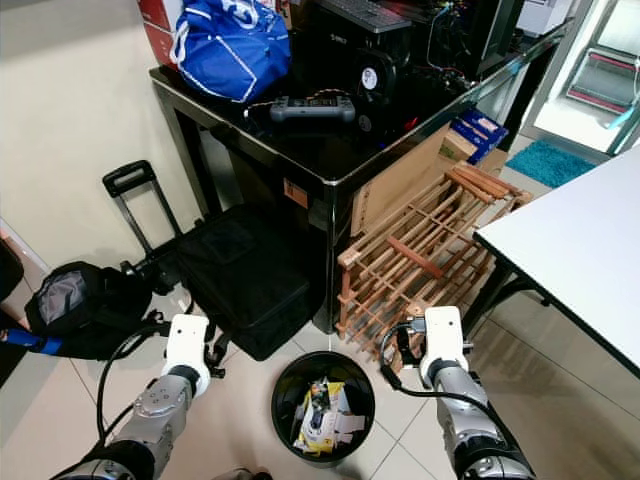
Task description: Picking trash to rubbish bin
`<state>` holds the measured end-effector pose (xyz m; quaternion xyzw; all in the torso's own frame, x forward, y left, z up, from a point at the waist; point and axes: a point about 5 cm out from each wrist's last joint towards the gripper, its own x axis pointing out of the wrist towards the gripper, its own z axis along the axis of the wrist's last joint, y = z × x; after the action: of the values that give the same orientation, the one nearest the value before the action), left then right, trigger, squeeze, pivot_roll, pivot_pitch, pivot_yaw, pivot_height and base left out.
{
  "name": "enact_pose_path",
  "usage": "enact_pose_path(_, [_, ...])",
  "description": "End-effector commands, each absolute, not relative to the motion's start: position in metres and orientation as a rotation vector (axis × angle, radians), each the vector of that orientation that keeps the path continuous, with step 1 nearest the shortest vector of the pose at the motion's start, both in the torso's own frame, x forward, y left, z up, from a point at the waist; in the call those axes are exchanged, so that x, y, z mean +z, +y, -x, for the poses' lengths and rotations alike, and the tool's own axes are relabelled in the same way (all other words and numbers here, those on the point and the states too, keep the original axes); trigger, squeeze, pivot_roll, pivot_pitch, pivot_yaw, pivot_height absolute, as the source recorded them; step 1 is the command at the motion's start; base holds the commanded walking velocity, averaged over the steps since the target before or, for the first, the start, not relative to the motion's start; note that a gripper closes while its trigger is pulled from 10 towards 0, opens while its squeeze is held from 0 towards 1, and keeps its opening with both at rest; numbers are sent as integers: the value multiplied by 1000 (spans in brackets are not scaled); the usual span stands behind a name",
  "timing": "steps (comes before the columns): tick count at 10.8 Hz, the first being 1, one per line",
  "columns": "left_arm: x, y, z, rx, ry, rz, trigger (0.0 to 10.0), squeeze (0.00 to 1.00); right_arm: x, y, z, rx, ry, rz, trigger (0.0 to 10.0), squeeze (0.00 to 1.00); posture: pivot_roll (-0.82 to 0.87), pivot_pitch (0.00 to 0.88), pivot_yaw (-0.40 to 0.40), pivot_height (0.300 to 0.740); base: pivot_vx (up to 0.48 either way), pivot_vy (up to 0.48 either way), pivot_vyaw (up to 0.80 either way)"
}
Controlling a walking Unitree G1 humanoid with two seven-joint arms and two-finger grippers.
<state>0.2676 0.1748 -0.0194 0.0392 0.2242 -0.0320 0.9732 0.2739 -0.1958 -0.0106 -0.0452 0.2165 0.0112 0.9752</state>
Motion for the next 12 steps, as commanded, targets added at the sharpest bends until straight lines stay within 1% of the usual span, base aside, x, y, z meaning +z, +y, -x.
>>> enact_pose_path(1, [-20, 175, -267, -65, 458, -87, 10000, 0, -13, -196, -272, 25, 458, 98, 10000, 0, -46, 35, 11, 740, 0, 0, 0])
enact_pose_path(9, [-18, 177, -268, -50, 447, -85, 10000, 0, -12, -190, -275, 41, 455, 91, 10000, 0, -54, 0, 21, 740, 0, 0, 0])
enact_pose_path(12, [-18, 177, -268, -53, 443, -80, 10000, 0, -13, -188, -275, 45, 458, 91, 10000, 0, -52, 0, 20, 740, -260, 0, 0])
